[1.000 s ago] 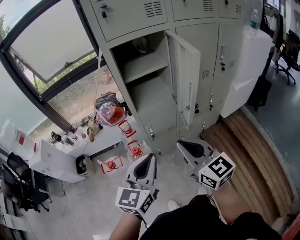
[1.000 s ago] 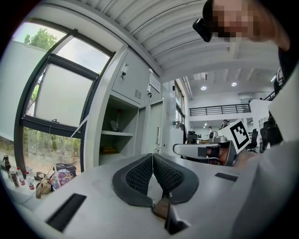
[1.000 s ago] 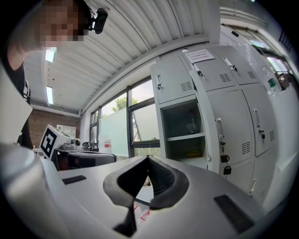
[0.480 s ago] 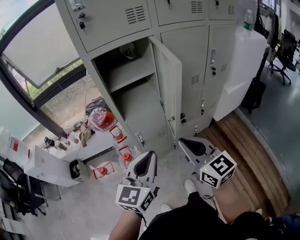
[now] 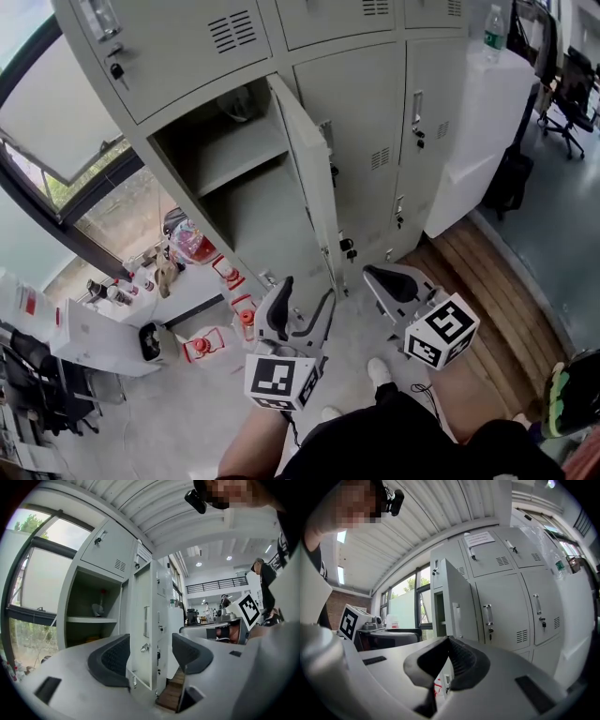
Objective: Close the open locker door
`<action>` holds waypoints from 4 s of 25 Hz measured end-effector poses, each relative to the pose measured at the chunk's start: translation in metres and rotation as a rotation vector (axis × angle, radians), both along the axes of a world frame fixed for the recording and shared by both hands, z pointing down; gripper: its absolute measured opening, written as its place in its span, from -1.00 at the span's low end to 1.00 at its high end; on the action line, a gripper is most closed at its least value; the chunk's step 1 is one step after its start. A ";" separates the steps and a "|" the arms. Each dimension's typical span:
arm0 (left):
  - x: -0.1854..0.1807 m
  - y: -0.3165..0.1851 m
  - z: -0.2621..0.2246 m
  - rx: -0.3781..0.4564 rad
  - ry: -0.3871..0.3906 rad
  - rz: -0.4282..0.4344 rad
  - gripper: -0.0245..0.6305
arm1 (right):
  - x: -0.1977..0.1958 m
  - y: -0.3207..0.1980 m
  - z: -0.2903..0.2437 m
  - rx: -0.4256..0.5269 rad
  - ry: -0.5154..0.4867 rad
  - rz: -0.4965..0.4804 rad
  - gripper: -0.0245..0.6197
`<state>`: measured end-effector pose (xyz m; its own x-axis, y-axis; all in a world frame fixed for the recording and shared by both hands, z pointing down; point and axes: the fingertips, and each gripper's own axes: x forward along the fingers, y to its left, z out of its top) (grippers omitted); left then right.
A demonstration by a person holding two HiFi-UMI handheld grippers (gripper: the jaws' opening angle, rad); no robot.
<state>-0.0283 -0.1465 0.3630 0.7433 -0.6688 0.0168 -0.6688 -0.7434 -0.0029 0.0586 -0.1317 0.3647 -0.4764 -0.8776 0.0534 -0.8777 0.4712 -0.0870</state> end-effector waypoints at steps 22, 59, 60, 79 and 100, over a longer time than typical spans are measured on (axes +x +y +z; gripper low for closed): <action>0.073 -0.049 -0.010 0.036 -0.008 -0.035 -0.12 | 0.064 -0.016 0.004 -0.010 0.005 0.039 -0.76; -0.022 -0.111 -0.005 0.029 -0.036 -0.487 -0.53 | 0.003 -0.123 0.011 -0.022 -0.029 -0.316 -0.76; -0.027 -0.112 -0.005 0.025 -0.037 -0.508 -0.53 | 0.001 -0.124 0.010 -0.021 -0.030 -0.331 -0.76; -0.061 -0.122 -0.001 0.001 -0.054 -0.736 -0.45 | -0.016 -0.132 0.007 -0.014 -0.029 -0.508 -0.76; -0.112 -0.167 0.001 0.007 -0.048 -0.770 -0.40 | -0.054 -0.165 0.004 -0.009 -0.037 -0.494 -0.76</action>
